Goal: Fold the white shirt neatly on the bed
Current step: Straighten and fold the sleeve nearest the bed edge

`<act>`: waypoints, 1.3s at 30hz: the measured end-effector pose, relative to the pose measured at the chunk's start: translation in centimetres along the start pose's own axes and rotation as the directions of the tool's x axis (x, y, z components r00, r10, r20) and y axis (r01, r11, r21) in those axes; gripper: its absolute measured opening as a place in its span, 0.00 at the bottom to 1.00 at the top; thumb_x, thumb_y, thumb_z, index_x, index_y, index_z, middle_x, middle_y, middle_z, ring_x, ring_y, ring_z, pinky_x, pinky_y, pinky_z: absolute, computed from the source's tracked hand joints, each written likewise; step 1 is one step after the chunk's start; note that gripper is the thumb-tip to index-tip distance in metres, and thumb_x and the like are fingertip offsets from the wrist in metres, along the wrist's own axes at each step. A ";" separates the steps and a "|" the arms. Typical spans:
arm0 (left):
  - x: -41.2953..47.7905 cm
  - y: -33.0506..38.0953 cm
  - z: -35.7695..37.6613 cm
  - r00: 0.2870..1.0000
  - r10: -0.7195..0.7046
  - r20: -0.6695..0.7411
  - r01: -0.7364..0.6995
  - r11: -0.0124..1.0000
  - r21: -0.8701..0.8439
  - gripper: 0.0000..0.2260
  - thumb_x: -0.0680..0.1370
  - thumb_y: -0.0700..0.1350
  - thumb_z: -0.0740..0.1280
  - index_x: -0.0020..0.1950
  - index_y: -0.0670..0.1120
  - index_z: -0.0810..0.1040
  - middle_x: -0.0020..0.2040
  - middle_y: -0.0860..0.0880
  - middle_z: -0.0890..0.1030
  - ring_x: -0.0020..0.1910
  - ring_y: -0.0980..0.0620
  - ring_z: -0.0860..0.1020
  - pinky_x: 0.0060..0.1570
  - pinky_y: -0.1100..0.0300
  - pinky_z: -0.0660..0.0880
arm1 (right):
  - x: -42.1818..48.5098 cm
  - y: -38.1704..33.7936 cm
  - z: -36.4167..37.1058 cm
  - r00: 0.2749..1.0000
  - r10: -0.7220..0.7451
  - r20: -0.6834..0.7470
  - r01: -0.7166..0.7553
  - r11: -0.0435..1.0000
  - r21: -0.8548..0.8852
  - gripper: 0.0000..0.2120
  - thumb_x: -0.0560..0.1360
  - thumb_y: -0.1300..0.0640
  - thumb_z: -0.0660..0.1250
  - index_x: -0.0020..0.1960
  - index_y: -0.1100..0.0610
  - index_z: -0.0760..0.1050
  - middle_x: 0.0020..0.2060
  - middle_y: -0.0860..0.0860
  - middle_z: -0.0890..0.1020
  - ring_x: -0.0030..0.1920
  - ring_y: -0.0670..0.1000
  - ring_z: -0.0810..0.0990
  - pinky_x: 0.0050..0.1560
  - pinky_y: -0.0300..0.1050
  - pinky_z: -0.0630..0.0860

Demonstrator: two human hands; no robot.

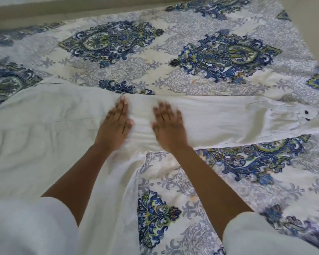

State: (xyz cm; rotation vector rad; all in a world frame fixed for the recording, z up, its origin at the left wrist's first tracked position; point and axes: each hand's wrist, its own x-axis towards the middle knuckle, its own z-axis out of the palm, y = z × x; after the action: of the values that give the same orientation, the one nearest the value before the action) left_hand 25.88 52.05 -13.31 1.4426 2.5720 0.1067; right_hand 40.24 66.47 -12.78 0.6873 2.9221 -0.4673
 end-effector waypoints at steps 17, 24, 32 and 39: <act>-0.1 -8.1 -1.3 0.966 -0.256 -0.017 0.257 0.959 0.123 0.25 0.82 0.52 0.48 0.77 0.46 0.48 0.78 0.50 0.49 0.77 0.52 0.47 0.73 0.53 0.41 | 5.8 -5.2 2.0 0.999 -0.047 -0.005 0.046 0.991 -0.125 0.24 0.81 0.45 0.42 0.76 0.45 0.46 0.77 0.48 0.47 0.77 0.52 0.44 0.73 0.61 0.41; -0.7 -0.4 -1.9 0.991 -0.131 -0.008 0.131 0.990 0.056 0.26 0.80 0.51 0.42 0.77 0.42 0.49 0.78 0.44 0.50 0.77 0.46 0.47 0.74 0.49 0.44 | 3.5 -3.0 0.2 0.959 0.271 -0.087 -0.275 0.961 -0.038 0.26 0.80 0.46 0.41 0.77 0.48 0.42 0.77 0.52 0.42 0.77 0.55 0.41 0.73 0.63 0.41; -0.8 3.5 -0.3 0.987 -0.158 0.035 0.156 0.986 0.056 0.25 0.82 0.50 0.46 0.77 0.41 0.48 0.78 0.43 0.48 0.77 0.46 0.46 0.73 0.49 0.43 | -5.9 11.6 -1.9 0.895 0.441 -0.068 -0.446 0.887 -0.120 0.30 0.77 0.43 0.37 0.77 0.50 0.49 0.77 0.49 0.50 0.77 0.51 0.49 0.73 0.59 0.46; 4.9 15.9 0.8 0.979 0.178 0.095 -0.177 0.984 -0.019 0.37 0.71 0.59 0.33 0.77 0.44 0.48 0.78 0.46 0.47 0.77 0.48 0.47 0.74 0.51 0.44 | -4.5 12.8 -3.0 0.952 0.301 -0.053 -0.305 0.939 -0.159 0.25 0.81 0.48 0.46 0.77 0.50 0.48 0.77 0.49 0.49 0.77 0.51 0.48 0.74 0.58 0.45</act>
State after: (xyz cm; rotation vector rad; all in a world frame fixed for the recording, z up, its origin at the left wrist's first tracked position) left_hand 36.87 64.51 -12.22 1.6293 2.3601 0.0741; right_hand 49.90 76.42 -12.65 1.1010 2.7645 -0.1811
